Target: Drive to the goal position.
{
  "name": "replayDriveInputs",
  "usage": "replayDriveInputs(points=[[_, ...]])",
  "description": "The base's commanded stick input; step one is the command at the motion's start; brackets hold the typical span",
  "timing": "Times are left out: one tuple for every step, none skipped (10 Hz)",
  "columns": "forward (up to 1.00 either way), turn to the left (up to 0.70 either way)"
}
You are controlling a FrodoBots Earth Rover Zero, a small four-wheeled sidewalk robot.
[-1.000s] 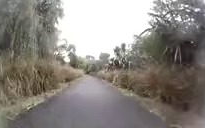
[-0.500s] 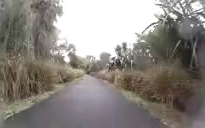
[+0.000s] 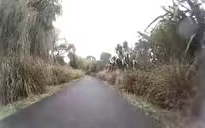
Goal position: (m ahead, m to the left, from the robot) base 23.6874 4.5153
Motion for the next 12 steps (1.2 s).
replayDriveInputs(points=[[0.85, 0.0], [0.85, 0.0], [0.85, 0.0], [0.85, 0.0], [0.85, 0.0], [0.85, 0.0], [0.85, 0.0], [0.85, 0.0], [0.85, 0.04], [0.85, 0.26], [0.85, 0.34], [0.85, 0.34]])
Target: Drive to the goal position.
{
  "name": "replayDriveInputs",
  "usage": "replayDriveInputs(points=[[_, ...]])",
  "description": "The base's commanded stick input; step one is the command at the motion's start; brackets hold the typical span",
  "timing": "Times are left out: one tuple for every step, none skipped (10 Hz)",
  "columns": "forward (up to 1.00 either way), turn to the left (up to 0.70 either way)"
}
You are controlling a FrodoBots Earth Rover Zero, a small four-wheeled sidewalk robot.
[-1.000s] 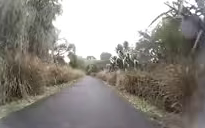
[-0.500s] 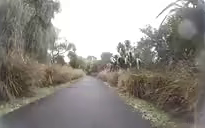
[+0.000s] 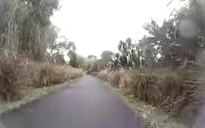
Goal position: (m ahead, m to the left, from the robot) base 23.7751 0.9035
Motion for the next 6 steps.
replayDriveInputs(points=[[0.85, 0.34], [0.85, 0.18], [0.85, 0.0], [0.85, 0.0], [0.85, 0.0], [0.85, 0.0]])
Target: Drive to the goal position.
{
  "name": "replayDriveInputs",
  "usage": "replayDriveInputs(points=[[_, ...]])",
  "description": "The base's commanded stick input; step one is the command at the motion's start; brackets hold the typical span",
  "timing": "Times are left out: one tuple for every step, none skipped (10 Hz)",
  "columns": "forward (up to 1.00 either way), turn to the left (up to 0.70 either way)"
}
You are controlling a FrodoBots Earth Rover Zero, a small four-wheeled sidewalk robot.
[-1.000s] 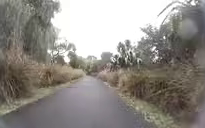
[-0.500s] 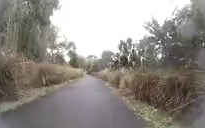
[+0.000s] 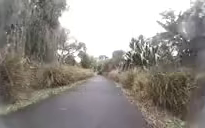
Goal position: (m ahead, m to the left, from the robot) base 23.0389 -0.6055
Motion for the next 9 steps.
replayDriveInputs(points=[[0.85, 0.0], [0.85, 0.0], [0.85, 0.0], [0.85, 0.0], [0.85, 0.0], [0.85, 0.0], [0.85, -0.34], [0.85, -0.34], [0.85, -0.19]])
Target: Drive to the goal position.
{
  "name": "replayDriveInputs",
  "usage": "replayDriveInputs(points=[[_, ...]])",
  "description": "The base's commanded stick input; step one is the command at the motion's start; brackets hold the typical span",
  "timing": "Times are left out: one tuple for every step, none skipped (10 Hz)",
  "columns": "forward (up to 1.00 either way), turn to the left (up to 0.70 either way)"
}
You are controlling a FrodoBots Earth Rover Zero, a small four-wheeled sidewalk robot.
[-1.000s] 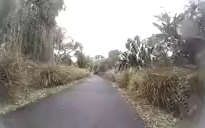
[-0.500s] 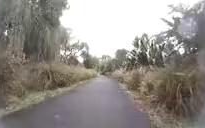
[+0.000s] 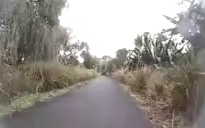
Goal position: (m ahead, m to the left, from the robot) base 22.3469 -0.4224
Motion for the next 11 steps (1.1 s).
replayDriveInputs(points=[[0.85, 0.0], [0.85, 0.0], [0.85, 0.0], [0.85, 0.0], [0.85, 0.0], [0.85, 0.0], [0.85, 0.0], [0.85, 0.0], [0.85, 0.0], [0.85, 0.0], [0.85, 0.0]])
